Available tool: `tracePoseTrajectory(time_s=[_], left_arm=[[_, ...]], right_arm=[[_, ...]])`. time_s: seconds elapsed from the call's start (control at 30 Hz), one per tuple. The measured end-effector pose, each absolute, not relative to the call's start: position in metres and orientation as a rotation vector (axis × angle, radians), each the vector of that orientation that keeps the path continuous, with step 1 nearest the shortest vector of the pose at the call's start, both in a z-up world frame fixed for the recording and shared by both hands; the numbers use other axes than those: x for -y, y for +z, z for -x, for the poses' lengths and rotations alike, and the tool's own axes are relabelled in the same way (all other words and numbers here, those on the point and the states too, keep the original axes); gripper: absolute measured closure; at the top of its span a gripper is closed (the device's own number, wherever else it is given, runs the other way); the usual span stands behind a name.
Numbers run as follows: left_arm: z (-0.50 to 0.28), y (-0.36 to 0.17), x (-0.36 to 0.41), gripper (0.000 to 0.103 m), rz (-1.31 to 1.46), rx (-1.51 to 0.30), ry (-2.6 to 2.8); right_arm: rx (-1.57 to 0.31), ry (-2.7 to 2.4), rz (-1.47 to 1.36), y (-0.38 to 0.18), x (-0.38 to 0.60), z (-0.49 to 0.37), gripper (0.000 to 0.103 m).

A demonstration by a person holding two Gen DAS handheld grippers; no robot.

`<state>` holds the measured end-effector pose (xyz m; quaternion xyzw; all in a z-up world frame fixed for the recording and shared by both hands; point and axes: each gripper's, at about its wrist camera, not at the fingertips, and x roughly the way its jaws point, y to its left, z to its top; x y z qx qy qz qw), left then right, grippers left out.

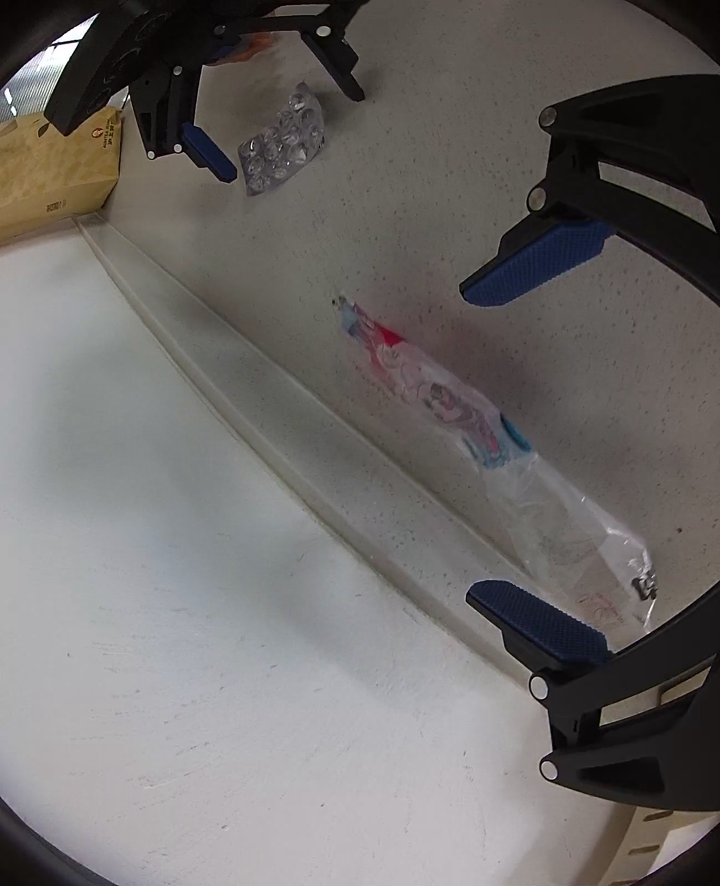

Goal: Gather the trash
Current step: 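Close the left tool on the pink-printed wrapper while the right tool grasps the blister pack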

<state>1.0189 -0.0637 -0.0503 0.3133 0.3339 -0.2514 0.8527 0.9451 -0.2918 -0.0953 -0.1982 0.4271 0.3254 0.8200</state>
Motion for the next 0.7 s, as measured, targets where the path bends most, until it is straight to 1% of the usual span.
tracePoseTrajectory(time_s=[0.07,0.17,0.2,0.23,0.27,0.33,0.37,0.4,0.43,0.47,0.5,0.7], left_arm=[[-1.026,-0.053,0.060,0.004,-0.618,-0.745,-0.555],[-1.025,-0.054,0.060,0.016,-0.619,-0.733,-0.582],[-1.024,-0.055,0.061,0.026,-0.628,-0.731,-0.590],[-1.023,-0.056,0.065,0.038,-0.642,-0.724,-0.588],[-1.022,-0.058,0.070,0.045,-0.658,-0.719,-0.589],[-1.022,-0.061,0.073,0.075,-0.671,-0.730,-0.600],[-1.022,-0.063,0.072,0.082,-0.666,-0.744,-0.605],[-1.021,-0.063,0.071,0.086,-0.666,-0.742,-0.600],[-1.021,-0.063,0.069,0.089,-0.662,-0.733,-0.594],[-1.021,-0.062,0.069,0.093,-0.658,-0.727,-0.596],[-1.021,-0.060,0.067,0.098,-0.655,-0.720,-0.597],[-1.011,-0.051,0.055,0.099,-0.651,-0.688,-0.606]], right_arm=[[-0.930,0.708,0.388,-0.097,0.298,-0.948,0.004],[-0.944,0.726,0.355,-0.098,0.307,-0.948,0.004],[-0.944,0.730,0.356,-0.097,0.309,-0.947,0.004],[-0.944,0.733,0.355,-0.097,0.310,-0.947,0.004],[-0.942,0.736,0.354,-0.096,0.312,-0.946,0.004],[-0.933,0.742,0.353,-0.098,0.314,-0.947,0.004],[-0.932,0.743,0.354,-0.097,0.311,-0.948,0.004],[-0.929,0.742,0.351,-0.097,0.311,-0.948,0.006],[-0.923,0.743,0.347,-0.096,0.313,-0.947,0.012],[-0.910,0.747,0.341,-0.093,0.317,-0.944,0.025],[-0.916,0.750,0.330,-0.092,0.319,-0.945,0.024],[-0.906,0.759,0.316,-0.089,0.326,-0.944,0.025]])
